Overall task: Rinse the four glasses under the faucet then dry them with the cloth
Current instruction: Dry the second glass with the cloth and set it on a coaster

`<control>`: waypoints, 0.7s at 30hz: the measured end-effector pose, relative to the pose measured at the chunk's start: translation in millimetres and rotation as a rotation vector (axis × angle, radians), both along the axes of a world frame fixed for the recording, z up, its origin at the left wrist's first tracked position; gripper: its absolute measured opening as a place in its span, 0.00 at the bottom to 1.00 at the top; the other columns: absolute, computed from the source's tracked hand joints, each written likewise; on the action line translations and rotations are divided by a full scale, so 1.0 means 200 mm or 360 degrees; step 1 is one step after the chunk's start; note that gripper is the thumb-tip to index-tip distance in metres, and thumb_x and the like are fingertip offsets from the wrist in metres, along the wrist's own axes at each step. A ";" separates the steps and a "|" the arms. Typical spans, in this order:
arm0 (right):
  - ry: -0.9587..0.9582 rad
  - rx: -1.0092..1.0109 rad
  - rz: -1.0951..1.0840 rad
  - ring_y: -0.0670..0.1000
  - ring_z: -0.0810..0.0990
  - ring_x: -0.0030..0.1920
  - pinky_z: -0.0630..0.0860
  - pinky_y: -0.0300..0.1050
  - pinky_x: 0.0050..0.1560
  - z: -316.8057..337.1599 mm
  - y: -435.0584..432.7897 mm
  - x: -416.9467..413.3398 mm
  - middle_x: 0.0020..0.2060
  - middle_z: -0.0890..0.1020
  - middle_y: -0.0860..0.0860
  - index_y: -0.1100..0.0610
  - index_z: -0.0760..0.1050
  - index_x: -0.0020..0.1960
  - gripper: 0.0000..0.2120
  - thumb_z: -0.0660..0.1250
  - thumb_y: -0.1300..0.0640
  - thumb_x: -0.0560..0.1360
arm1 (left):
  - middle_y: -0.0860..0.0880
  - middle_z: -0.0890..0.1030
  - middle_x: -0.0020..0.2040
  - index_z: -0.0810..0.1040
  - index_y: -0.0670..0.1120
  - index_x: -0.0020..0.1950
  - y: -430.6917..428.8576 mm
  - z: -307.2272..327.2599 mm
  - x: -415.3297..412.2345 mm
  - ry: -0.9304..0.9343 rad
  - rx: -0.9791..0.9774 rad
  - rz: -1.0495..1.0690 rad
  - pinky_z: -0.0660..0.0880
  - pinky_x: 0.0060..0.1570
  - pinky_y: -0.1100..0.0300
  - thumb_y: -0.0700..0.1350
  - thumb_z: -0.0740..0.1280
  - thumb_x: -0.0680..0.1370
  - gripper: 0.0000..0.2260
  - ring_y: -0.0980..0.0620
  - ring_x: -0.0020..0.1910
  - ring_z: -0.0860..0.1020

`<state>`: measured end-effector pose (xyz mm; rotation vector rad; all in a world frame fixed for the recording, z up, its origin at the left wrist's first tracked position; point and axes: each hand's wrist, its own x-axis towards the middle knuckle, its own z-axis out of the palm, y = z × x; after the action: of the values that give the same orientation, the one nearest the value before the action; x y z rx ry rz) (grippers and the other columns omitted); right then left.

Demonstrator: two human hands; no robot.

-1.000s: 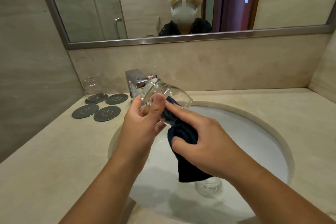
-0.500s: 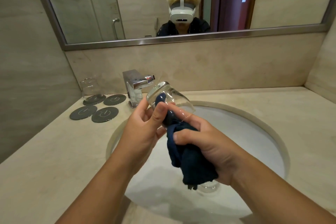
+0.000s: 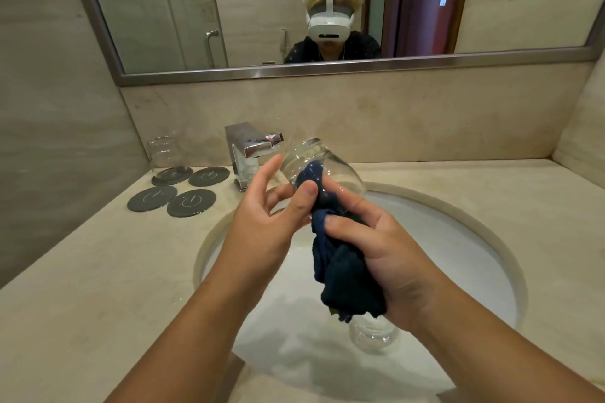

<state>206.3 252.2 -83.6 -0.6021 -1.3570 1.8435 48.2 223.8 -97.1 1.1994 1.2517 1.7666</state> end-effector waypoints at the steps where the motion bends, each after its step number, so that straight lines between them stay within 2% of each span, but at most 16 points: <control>1: -0.0048 0.0082 -0.0027 0.44 0.86 0.44 0.80 0.37 0.45 0.00 0.00 0.00 0.52 0.89 0.47 0.40 0.85 0.62 0.21 0.74 0.64 0.77 | 0.43 0.85 0.64 0.72 0.57 0.78 0.00 0.00 0.01 0.0001 0.0008 -0.0020 0.80 0.64 0.50 0.59 0.79 0.70 0.38 0.47 0.62 0.86; 3: -0.0155 0.0226 -0.0036 0.44 0.87 0.48 0.80 0.40 0.52 0.00 -0.01 -0.01 0.53 0.89 0.46 0.40 0.85 0.62 0.22 0.73 0.66 0.78 | 0.44 0.86 0.63 0.74 0.56 0.77 -0.01 0.00 0.02 0.0053 0.0003 -0.0037 0.79 0.67 0.46 0.59 0.79 0.70 0.36 0.46 0.64 0.85; 5: -0.0205 0.0279 -0.0017 0.45 0.87 0.49 0.80 0.42 0.53 0.00 -0.02 -0.01 0.52 0.89 0.46 0.40 0.85 0.62 0.23 0.73 0.67 0.77 | 0.46 0.85 0.64 0.75 0.54 0.76 -0.01 0.01 0.02 0.0067 -0.0006 -0.0052 0.79 0.67 0.47 0.59 0.78 0.70 0.35 0.48 0.64 0.84; 7: -0.0174 0.0234 -0.0001 0.44 0.87 0.47 0.80 0.38 0.49 0.00 -0.02 -0.01 0.51 0.89 0.45 0.39 0.85 0.60 0.25 0.78 0.66 0.72 | 0.46 0.85 0.66 0.74 0.53 0.78 -0.02 0.01 0.03 0.0080 -0.0046 -0.0116 0.78 0.68 0.47 0.58 0.79 0.72 0.35 0.48 0.67 0.83; 9: -0.0087 0.0082 0.0070 0.45 0.87 0.43 0.81 0.39 0.42 0.01 -0.01 0.00 0.51 0.89 0.46 0.41 0.84 0.64 0.28 0.75 0.62 0.68 | 0.46 0.84 0.68 0.72 0.51 0.79 -0.03 0.01 0.03 0.0087 -0.0077 -0.0210 0.77 0.70 0.46 0.57 0.80 0.74 0.36 0.46 0.69 0.81; 12: 0.0168 -0.0179 0.0308 0.49 0.81 0.33 0.78 0.42 0.29 0.03 0.01 0.03 0.42 0.86 0.52 0.44 0.84 0.65 0.27 0.70 0.62 0.68 | 0.47 0.83 0.69 0.71 0.51 0.79 -0.04 0.02 0.03 0.0037 -0.0093 -0.0366 0.76 0.71 0.50 0.54 0.72 0.74 0.34 0.47 0.70 0.81; 15: 0.0292 -0.0208 0.0467 0.50 0.76 0.31 0.74 0.40 0.26 0.04 0.02 0.06 0.36 0.82 0.51 0.41 0.85 0.62 0.27 0.72 0.61 0.67 | 0.49 0.81 0.72 0.66 0.53 0.82 -0.05 0.03 0.03 0.0073 -0.0090 -0.0451 0.73 0.75 0.49 0.52 0.70 0.78 0.33 0.49 0.73 0.78; 17: 0.0283 -0.0179 0.0458 0.50 0.77 0.31 0.75 0.41 0.27 0.04 0.03 0.06 0.37 0.83 0.51 0.41 0.85 0.62 0.27 0.73 0.61 0.66 | 0.51 0.81 0.72 0.62 0.55 0.84 -0.06 0.04 0.03 0.0102 -0.0093 -0.0457 0.71 0.76 0.43 0.52 0.70 0.82 0.32 0.50 0.74 0.77; 19: 0.0237 -0.0146 0.0389 0.51 0.80 0.32 0.77 0.42 0.29 0.04 0.03 0.06 0.41 0.85 0.52 0.41 0.85 0.63 0.26 0.70 0.62 0.69 | 0.50 0.80 0.72 0.62 0.58 0.84 -0.05 0.04 0.02 0.0111 -0.0083 -0.0450 0.68 0.76 0.39 0.52 0.69 0.82 0.31 0.46 0.74 0.77; 21: 0.0190 -0.0080 0.0326 0.53 0.83 0.37 0.80 0.44 0.33 0.03 0.02 0.04 0.49 0.88 0.53 0.41 0.85 0.62 0.26 0.69 0.62 0.70 | 0.47 0.80 0.72 0.63 0.59 0.83 -0.05 0.04 0.02 0.0065 -0.0075 -0.0427 0.72 0.71 0.41 0.56 0.70 0.79 0.33 0.43 0.73 0.77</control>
<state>215.3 256.9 -77.3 -0.3824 -1.3369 2.0478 53.1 214.3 -88.6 1.3152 1.0920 1.5164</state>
